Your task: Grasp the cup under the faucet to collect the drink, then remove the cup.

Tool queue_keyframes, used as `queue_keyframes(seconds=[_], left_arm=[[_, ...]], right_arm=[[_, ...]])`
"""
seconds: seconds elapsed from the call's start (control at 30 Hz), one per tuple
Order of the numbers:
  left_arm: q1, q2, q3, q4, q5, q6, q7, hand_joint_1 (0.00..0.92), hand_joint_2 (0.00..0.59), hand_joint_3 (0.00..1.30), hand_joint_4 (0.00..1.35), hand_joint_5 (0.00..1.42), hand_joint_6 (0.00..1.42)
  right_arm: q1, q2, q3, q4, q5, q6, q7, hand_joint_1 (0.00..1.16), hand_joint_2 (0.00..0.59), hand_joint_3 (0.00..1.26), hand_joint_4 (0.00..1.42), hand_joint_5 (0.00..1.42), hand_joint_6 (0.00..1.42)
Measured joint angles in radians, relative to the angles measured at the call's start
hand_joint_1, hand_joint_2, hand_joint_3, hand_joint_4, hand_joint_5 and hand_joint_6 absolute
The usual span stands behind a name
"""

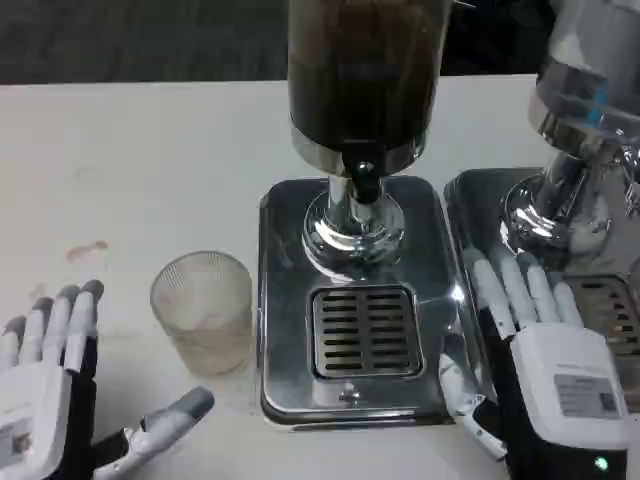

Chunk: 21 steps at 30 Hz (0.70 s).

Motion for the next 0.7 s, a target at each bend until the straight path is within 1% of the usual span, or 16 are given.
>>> queue_keyframes(seconds=[0.47, 0.7], left_arm=[[0.011, 0.000, 0.000, -0.001, -0.005, -0.007, 0.000, 0.000, 0.038, 0.00, 0.00, 0.00, 0.00], [0.008, -0.001, 0.011, -0.001, -0.061, -0.055, 0.000, 0.000, 0.032, 0.00, 0.00, 0.00, 0.00]], right_arm=[[0.000, -0.001, -0.001, 0.000, -0.004, 0.000, 0.005, 0.13, 0.555, 0.05, 0.00, 0.00, 0.00], [-0.003, -0.006, -0.003, 0.000, -0.004, 0.000, 0.010, 0.14, 0.553, 0.05, 0.00, 0.00, 0.00]])
